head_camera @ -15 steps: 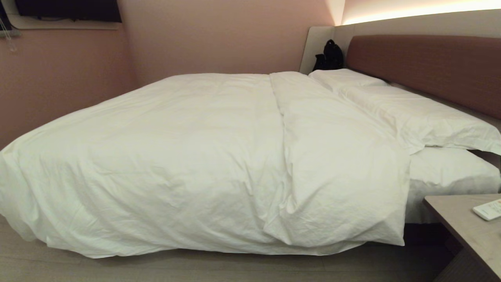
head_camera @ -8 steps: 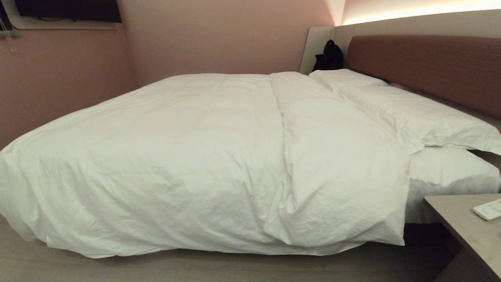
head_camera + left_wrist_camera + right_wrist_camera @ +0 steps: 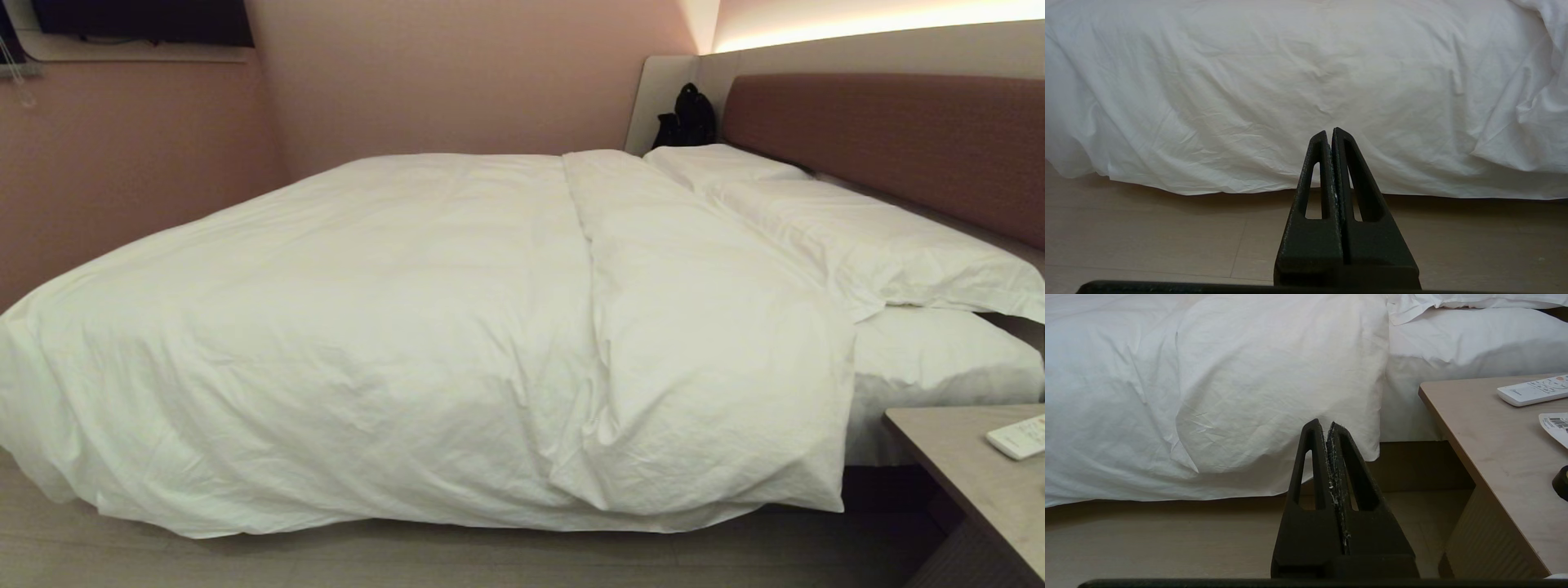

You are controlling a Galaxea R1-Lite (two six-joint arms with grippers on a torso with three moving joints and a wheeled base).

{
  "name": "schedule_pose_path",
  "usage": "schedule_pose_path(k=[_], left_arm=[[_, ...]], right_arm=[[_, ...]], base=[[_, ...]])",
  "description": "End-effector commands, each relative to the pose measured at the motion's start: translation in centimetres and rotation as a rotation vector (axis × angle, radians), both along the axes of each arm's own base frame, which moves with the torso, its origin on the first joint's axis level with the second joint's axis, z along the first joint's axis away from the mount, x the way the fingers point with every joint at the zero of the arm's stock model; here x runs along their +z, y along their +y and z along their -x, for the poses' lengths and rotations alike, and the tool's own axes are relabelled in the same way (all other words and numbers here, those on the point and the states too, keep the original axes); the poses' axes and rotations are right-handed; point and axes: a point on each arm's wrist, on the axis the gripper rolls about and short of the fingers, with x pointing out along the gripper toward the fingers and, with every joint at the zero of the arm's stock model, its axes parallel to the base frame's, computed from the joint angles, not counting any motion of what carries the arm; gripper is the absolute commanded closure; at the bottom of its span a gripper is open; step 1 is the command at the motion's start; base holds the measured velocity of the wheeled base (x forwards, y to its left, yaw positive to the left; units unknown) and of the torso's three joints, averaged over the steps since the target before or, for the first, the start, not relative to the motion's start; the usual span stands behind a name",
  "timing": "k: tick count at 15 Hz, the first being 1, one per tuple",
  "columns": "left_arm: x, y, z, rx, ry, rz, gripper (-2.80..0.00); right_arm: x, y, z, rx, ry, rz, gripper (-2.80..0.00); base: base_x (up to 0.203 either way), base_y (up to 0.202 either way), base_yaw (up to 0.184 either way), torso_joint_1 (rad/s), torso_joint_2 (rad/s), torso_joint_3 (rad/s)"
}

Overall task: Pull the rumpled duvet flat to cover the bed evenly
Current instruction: Flatten the corners of the folded blanket

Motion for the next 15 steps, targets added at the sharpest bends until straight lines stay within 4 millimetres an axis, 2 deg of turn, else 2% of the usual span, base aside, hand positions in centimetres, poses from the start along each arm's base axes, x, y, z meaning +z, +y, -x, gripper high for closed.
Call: schedule_pose_path(k=[1, 15], left_arm=[[0.0, 0.0, 0.0, 0.0, -0.001, 0.0, 0.0], [0.0, 0.0, 0.0, 0.0, -0.001, 0.0, 0.0]], right_arm=[[0.0, 0.0, 0.0, 0.0, 0.0, 0.0, 0.0], [0.0, 0.0, 0.01, 0.0, -0.001, 0.0, 0.0]], base=[[0.0, 0.0, 0.0, 0.0, 0.0, 0.0], [0.0, 0.0, 0.0, 0.0, 0.0, 0.0]])
